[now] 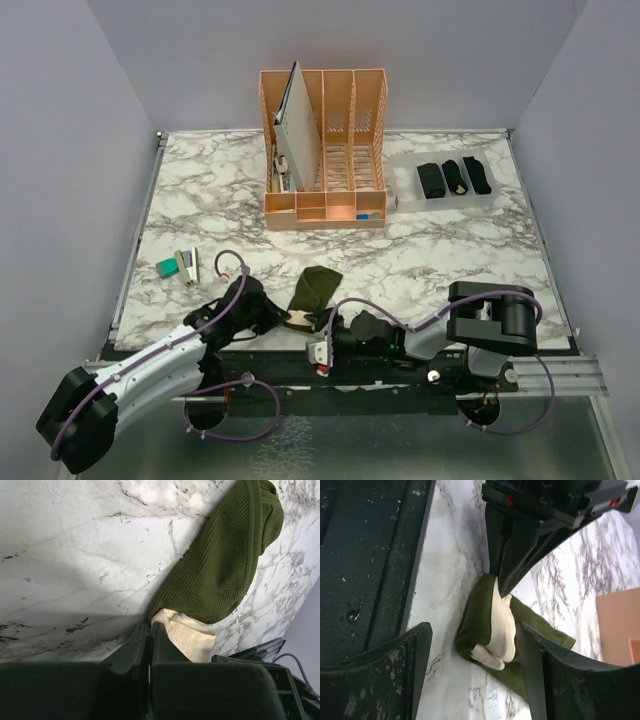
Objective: Roll the underwear
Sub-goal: Roll the underwear to the corner of the board.
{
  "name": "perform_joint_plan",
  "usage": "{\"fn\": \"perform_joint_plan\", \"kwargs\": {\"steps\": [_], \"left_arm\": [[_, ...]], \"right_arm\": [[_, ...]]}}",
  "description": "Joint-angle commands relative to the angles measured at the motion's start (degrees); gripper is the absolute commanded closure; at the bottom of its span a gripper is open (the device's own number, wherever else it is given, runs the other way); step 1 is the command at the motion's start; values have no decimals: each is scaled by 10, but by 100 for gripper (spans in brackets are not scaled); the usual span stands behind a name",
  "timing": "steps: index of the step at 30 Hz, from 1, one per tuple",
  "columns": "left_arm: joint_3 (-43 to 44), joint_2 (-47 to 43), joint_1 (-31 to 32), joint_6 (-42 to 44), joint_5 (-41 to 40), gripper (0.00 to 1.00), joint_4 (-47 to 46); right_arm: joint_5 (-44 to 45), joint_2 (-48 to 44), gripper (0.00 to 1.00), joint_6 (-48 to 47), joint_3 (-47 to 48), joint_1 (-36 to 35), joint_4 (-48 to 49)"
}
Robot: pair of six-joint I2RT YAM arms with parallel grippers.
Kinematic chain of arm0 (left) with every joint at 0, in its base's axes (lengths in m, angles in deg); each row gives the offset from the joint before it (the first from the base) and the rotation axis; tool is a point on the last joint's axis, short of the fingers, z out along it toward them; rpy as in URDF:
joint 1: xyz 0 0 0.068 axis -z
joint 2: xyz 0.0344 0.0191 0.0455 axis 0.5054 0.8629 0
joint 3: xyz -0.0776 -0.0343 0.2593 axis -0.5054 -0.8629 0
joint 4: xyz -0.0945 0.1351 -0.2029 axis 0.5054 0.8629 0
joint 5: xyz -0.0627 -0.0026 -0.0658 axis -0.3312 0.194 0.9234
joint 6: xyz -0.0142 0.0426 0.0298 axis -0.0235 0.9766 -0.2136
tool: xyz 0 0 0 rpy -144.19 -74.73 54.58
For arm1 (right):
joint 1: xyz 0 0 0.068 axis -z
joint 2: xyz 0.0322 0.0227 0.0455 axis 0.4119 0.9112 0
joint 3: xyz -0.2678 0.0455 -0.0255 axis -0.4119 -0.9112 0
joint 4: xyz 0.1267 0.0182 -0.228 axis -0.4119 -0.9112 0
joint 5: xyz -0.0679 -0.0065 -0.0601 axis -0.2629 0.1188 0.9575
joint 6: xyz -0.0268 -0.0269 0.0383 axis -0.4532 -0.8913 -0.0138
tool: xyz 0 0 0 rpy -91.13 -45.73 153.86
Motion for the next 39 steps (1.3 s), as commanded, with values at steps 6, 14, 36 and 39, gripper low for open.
{"fn": "perform_joint_plan", "kwargs": {"steps": [6,14,36,39], "left_arm": [[36,26,-1,31,18,100,35],[36,14,-2,26,12,100,50],[16,-123,-1,11,-3,20,67],[11,-124,-2,14,5,20,56]], "right_arm": [[93,56,52,-101,43,-12,-34],[104,37,67,-62,21,-13,-65],[-72,71,100,390,-51,70,176],[-111,91,100,486,-60,104,222]]}}
